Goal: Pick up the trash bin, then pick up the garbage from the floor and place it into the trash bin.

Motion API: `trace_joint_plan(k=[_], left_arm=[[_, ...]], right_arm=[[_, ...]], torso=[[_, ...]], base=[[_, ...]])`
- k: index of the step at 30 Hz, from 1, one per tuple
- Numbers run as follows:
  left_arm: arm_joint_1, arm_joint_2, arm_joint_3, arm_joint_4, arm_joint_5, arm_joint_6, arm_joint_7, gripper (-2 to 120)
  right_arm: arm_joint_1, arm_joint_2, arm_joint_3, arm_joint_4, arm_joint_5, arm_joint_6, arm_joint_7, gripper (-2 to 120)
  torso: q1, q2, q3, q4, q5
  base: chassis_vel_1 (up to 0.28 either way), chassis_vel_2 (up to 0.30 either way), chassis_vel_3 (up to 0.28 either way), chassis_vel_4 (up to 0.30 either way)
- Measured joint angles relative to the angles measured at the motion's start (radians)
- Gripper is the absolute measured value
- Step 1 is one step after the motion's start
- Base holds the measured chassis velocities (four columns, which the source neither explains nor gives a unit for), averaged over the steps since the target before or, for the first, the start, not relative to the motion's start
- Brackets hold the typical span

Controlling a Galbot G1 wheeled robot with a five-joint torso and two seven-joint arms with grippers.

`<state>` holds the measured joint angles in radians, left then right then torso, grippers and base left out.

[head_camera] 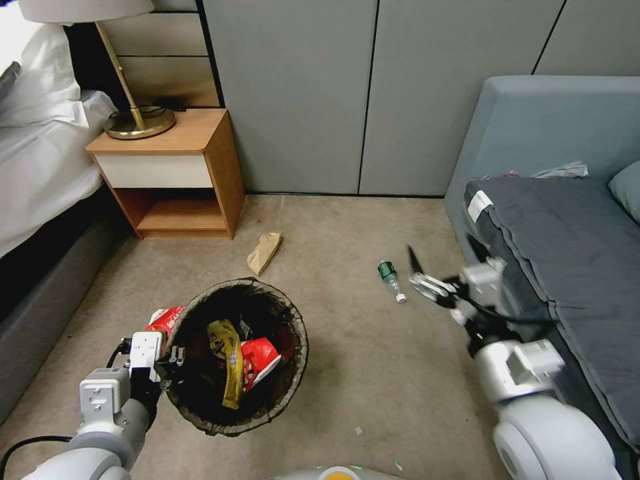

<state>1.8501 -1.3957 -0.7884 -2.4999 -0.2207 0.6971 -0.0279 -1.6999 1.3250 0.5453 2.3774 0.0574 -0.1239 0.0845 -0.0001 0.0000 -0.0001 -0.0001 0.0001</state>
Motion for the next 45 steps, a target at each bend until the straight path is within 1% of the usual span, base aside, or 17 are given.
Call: trace_joint_plan(k=[1, 3, 5, 7, 13, 21, 22, 24, 28, 34, 35, 45], left_arm=[[0.000, 0.000, 0.000, 0.000, 0.000, 0.000, 0.000, 1], [-0.002, -0.004, 0.000, 0.000, 0.006, 0.000, 0.004, 1], [-0.005, -0.009, 0.001, 0.000, 0.012, -0.002, 0.009, 1], [-0.013, -0.023, 0.004, 0.000, 0.034, -0.011, 0.026, 1], [-0.015, -0.026, 0.004, 0.000, 0.040, -0.015, 0.031, 1], [-0.023, -0.027, 0.006, 0.000, 0.040, -0.015, 0.032, 1], [-0.031, -0.028, 0.007, 0.000, 0.040, -0.015, 0.034, 1], [-0.053, -0.029, 0.012, 0.000, 0.038, -0.015, 0.039, 1], [-0.064, -0.029, 0.014, 0.000, 0.034, -0.015, 0.042, 1], [-0.065, -0.029, 0.014, 0.000, 0.033, -0.015, 0.043, 1], [-0.067, -0.029, 0.014, 0.000, 0.030, -0.014, 0.043, 1], [-0.067, -0.030, 0.015, 0.000, 0.028, -0.014, 0.043, 1]], right_arm=[[0.000, 0.000, 0.000, 0.000, 0.000, 0.000, 0.000, 100], [-0.059, 0.048, 0.021, 0.007, -0.008, 0.031, 0.001, 100], [-0.074, 0.057, 0.022, 0.012, -0.011, 0.041, 0.002, 100], [-0.107, 0.077, 0.024, 0.021, -0.022, 0.063, 0.004, 100], [-0.140, 0.112, 0.025, 0.023, -0.048, 0.106, 0.017, 100], [-0.145, 0.127, 0.022, 0.017, -0.065, 0.122, 0.019, 100], [-0.145, 0.131, 0.021, 0.014, -0.070, 0.124, 0.020, 100], [-0.146, 0.139, 0.017, 0.009, -0.079, 0.126, 0.024, 100], [-0.146, 0.148, 0.009, 0.002, -0.088, 0.130, 0.034, 100], [-0.142, 0.156, -0.002, 0.000, -0.098, 0.132, 0.041, 100], [-0.142, 0.157, -0.003, 0.000, -0.099, 0.132, 0.041, 100], [-0.136, 0.169, -0.025, -0.007, -0.117, 0.129, 0.040, 100]], torso=[[0.000, 0.000, 0.000, 0.0000, 0.0000], [0.000, 0.000, 0.000, 0.0000, 0.0001], [0.000, 0.000, 0.000, 0.0000, -0.0002], [0.000, 0.000, 0.000, 0.0000, -0.0002], [0.000, 0.000, 0.000, 0.0002, -0.0002], [0.000, 0.000, 0.000, 0.0001, -0.0002], [0.000, 0.000, 0.000, 0.0004, 0.0000], [0.000, 0.000, 0.000, -0.0002, -0.0002], [0.000, 0.000, 0.000, -0.0001, 0.0000], [0.000, 0.000, 0.000, 0.0002, -0.0001], [0.000, 0.000, 0.000, 0.0000, -0.0002], [0.000, 0.000, 0.000, 0.0001, -0.0001]], base=[[0.000, 0.000, 0.000, 0.000], [0.000, 0.000, 0.000, 0.000], [0.000, 0.000, 0.000, 0.000], [0.000, 0.000, 0.000, 0.000], [-0.009, 0.007, 0.013, -0.008], [-0.093, 0.077, 0.096, -0.077], [-0.112, 0.090, 0.105, -0.104], [-0.094, 0.078, 0.093, -0.095], [-0.075, 0.066, 0.071, -0.073], [-0.058, 0.060, 0.052, -0.062], [-0.056, 0.075, 0.059, -0.071], [-0.074, 0.079, 0.082, -0.073]])
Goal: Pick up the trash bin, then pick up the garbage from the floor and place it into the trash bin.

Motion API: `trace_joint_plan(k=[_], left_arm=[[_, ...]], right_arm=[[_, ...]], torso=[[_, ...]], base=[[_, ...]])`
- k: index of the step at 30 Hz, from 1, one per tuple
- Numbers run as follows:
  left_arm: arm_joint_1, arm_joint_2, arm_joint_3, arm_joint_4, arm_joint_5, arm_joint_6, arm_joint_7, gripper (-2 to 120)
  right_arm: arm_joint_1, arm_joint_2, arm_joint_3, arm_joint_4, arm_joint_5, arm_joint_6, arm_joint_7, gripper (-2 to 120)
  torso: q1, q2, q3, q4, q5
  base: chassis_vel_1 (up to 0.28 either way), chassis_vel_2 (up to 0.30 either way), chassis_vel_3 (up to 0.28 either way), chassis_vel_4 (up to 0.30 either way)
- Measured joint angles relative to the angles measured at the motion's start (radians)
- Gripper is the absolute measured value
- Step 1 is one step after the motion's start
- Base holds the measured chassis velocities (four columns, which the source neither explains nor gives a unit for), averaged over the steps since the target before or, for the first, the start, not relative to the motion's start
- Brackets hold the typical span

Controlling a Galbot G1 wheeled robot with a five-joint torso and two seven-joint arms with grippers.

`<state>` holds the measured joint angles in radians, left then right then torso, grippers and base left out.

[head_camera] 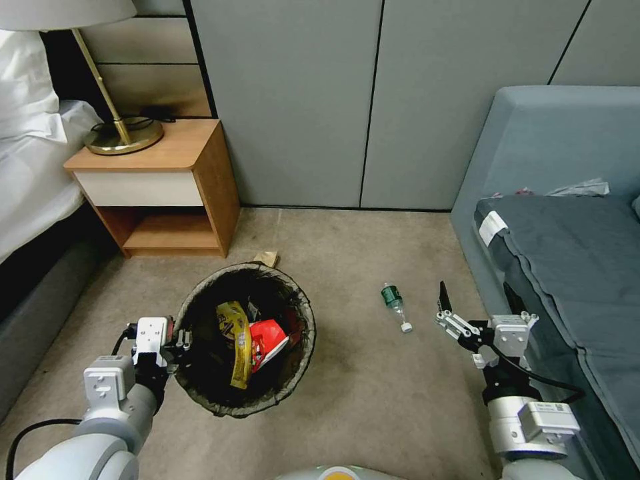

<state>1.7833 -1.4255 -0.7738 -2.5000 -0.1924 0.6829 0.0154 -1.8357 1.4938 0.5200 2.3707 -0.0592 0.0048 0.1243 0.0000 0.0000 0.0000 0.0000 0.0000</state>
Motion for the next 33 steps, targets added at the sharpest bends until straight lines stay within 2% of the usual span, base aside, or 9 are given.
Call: trace_joint_plan(k=[33], left_arm=[[0.004, 0.005, 0.002, 0.000, -0.008, 0.000, 0.000, 1]], right_arm=[[0.008, -0.001, -0.035, -0.027, -0.016, -0.018, 0.009, 100]], torso=[[0.000, 0.000, 0.000, 0.0000, -0.0001]], base=[[-0.073, 0.073, 0.073, -0.077]])
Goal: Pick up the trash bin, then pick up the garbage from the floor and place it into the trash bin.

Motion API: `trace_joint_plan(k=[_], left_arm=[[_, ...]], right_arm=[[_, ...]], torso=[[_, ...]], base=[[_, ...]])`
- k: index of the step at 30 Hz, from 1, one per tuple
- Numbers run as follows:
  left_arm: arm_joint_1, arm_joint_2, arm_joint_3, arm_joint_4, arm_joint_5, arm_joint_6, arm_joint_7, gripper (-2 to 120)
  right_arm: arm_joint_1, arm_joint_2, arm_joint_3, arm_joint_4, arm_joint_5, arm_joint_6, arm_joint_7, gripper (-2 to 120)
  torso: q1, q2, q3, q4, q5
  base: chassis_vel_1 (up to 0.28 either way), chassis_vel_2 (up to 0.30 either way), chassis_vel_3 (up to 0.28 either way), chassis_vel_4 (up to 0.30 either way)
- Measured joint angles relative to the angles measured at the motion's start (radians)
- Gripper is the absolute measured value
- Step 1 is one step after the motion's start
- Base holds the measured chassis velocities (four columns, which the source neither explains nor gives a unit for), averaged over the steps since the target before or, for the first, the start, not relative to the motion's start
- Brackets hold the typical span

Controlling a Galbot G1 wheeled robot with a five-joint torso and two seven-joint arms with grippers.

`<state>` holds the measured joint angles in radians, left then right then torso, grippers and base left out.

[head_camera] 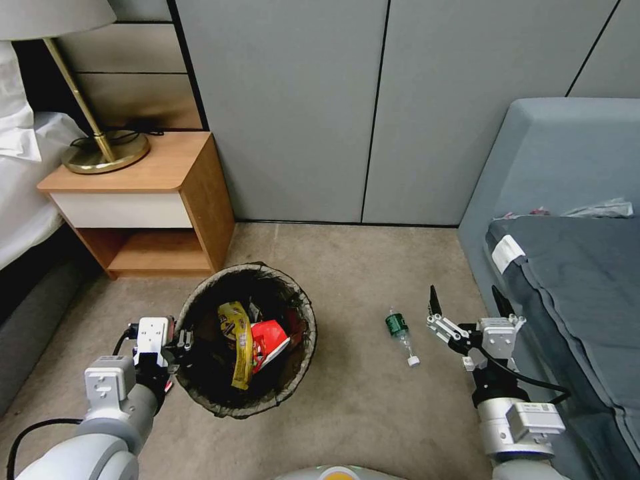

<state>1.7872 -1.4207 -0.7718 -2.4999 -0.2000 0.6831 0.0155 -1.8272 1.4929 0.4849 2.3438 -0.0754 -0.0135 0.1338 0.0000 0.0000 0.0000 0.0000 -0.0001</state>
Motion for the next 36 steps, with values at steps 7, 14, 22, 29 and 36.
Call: trace_joint_plan(k=[7, 14, 22, 29, 36], left_arm=[[0.011, 0.002, -0.001, 0.000, -0.006, 0.000, 0.000, 1], [0.034, 0.006, -0.008, 0.000, -0.017, 0.002, -0.001, 1], [0.041, 0.006, -0.010, 0.000, -0.019, 0.003, -0.002, 1], [0.076, 0.004, -0.025, 0.000, -0.026, 0.009, -0.015, 1], [0.079, 0.004, -0.026, 0.000, -0.027, 0.009, -0.016, 1]], right_arm=[[0.096, -0.059, -0.011, -0.067, 0.119, -0.149, 0.033, 100], [0.224, -0.106, -0.009, -0.177, 0.328, -0.337, 0.047, 100], [0.345, -0.139, -0.031, -0.386, 0.396, -0.404, 0.030, 100], [0.472, -0.149, -0.092, -0.584, 0.432, -0.414, 0.028, 100], [0.552, -0.145, -0.131, -0.716, 0.466, -0.427, 0.029, 100]], torso=[[0.000, 0.000, 0.000, 0.0000, 0.0002], [0.000, 0.000, 0.000, 0.0002, 0.0002], [0.000, 0.000, 0.000, -0.0001, 0.0001], [0.000, 0.000, 0.000, 0.0003, 0.0000], [0.000, 0.000, 0.000, -0.0001, 0.0001]], base=[[-0.028, 0.030, 0.035, -0.025], [0.000, 0.000, 0.000, 0.000], [0.000, 0.000, 0.000, 0.000], [0.000, 0.000, 0.000, 0.000], [0.000, 0.000, 0.000, 0.000]])
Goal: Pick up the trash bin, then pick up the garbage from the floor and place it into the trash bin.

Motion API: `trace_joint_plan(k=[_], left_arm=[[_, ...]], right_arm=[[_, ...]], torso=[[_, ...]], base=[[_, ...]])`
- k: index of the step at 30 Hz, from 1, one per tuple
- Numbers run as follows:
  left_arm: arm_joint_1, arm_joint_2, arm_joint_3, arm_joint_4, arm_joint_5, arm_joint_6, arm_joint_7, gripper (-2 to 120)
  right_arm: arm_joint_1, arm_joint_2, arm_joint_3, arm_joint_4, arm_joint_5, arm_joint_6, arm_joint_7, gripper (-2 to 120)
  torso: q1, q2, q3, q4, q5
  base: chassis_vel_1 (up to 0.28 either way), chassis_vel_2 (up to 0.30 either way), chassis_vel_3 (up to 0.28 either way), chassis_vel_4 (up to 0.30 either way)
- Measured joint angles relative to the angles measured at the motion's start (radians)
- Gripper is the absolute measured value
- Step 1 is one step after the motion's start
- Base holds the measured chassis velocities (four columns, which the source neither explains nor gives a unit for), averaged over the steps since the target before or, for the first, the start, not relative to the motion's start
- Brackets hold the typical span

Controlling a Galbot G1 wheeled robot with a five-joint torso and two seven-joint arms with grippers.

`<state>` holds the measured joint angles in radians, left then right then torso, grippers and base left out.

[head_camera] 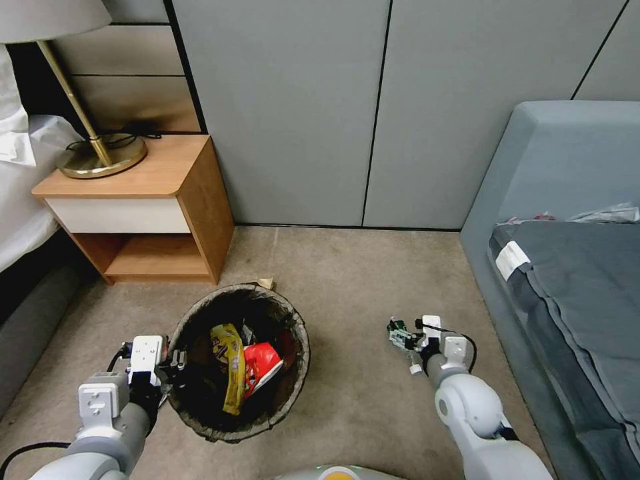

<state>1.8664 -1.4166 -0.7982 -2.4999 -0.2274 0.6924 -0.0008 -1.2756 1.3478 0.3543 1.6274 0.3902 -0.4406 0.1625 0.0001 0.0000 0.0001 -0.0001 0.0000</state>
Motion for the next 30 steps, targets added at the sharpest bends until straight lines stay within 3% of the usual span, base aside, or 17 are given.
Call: trace_joint_plan(k=[30], left_arm=[[0.030, 0.004, -0.010, 0.000, -0.001, 0.001, -0.004, 1]], right_arm=[[0.232, 0.037, -0.096, -0.388, -0.017, 0.051, 0.022, 100]], torso=[[0.000, 0.000, 0.000, 0.0001, 0.0000]], base=[[0.000, 0.000, 0.000, 0.000]])
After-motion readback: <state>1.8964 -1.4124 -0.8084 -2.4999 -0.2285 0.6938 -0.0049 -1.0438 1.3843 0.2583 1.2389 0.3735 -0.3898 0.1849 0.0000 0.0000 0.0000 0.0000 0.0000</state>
